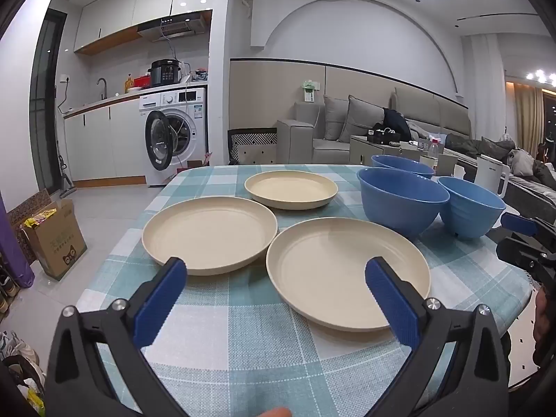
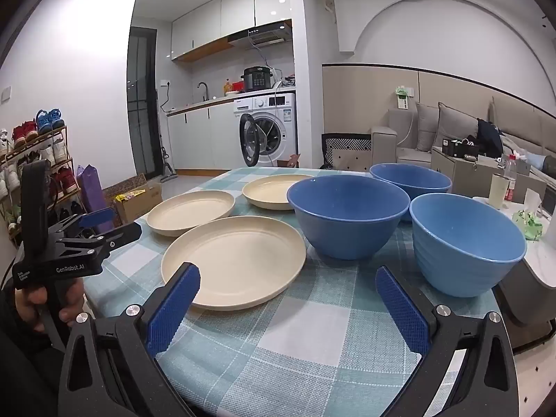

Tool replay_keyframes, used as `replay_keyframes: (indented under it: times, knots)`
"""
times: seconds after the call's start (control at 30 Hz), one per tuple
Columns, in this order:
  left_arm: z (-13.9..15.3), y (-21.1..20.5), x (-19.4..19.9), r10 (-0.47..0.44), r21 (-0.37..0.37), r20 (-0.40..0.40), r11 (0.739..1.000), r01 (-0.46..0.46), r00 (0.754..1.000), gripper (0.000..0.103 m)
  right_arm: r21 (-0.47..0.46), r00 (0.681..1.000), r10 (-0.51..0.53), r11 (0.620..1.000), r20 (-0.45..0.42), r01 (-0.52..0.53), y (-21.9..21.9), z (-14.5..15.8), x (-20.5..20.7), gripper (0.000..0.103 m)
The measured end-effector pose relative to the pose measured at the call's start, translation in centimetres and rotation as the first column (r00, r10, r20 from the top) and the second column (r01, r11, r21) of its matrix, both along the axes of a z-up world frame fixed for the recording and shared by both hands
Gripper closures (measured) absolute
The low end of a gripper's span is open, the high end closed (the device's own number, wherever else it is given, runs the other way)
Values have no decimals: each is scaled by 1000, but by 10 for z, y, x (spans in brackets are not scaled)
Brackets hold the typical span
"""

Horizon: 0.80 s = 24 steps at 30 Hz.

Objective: Organize plates and bowls

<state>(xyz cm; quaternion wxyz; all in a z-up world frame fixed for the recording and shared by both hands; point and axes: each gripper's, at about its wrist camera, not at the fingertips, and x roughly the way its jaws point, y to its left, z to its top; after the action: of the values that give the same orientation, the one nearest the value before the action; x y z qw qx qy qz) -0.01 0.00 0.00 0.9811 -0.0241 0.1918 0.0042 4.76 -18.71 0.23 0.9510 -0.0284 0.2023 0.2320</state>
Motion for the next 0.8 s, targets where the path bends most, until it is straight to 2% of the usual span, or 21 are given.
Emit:
replay_keyframes:
  times: [0.8]
  knots:
    - [-2, -1, 1, -1, 3, -6, 1000, 1, 1000, 0, -8, 1000, 3, 1000, -4, -3, 1, 0, 0, 0]
